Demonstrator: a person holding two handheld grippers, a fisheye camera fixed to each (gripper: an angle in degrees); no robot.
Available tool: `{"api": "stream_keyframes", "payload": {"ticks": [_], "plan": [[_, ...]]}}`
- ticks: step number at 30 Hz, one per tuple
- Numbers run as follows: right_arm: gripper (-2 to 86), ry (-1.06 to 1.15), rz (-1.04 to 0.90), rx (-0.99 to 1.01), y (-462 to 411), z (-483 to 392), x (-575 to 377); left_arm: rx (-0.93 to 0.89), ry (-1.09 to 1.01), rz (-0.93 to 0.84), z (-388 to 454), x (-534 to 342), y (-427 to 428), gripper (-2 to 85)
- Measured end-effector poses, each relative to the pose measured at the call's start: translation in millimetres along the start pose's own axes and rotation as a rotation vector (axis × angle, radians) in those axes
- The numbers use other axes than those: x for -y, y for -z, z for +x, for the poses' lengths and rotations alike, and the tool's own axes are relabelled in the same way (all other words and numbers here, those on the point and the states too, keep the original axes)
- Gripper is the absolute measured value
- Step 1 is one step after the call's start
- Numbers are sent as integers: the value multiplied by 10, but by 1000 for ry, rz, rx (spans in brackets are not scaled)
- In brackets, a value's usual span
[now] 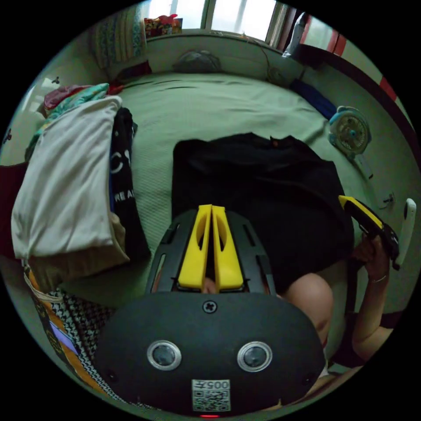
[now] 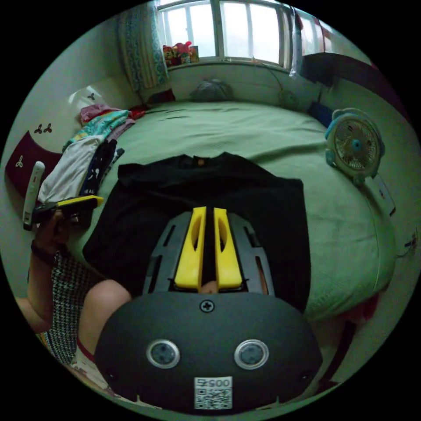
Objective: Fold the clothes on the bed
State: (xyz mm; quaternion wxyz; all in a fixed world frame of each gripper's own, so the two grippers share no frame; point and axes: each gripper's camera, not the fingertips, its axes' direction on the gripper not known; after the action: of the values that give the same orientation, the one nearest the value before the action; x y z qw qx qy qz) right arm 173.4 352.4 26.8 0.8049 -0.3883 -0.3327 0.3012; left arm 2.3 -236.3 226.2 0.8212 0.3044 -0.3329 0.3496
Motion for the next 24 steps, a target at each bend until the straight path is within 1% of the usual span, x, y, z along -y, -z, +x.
{"api": "stream_keyframes", "payload": {"ticks": [3, 6, 8, 10, 14, 18, 21, 24], "plan": [[18, 32, -42, 18, -258, -102, 230, 8, 24, -32, 78, 249, -136, -1], [1, 120, -115, 22, -543, -247, 403, 48, 9, -66, 217, 449, -254, -1], [-7, 201, -195, 25, -750, -339, 547, 40, -1, -64, 305, 541, -278, -1], [-8, 224, -190, -16, -821, -351, 653, 10, -9, -49, 421, 652, -271, -1], [-9, 142, -88, -56, -804, -190, 882, 59, -10, -1, 598, 829, -247, -1], [-10, 83, -110, -72, -810, -14, 883, 108, 29, 26, 788, 981, -204, -2], [-10, 81, -84, -79, -631, 111, 655, 64, 41, 36, 979, 911, -91, -2], [-10, 61, -82, -112, -387, 299, 267, 26, 2, 17, 1269, 703, -1, -2]]}}
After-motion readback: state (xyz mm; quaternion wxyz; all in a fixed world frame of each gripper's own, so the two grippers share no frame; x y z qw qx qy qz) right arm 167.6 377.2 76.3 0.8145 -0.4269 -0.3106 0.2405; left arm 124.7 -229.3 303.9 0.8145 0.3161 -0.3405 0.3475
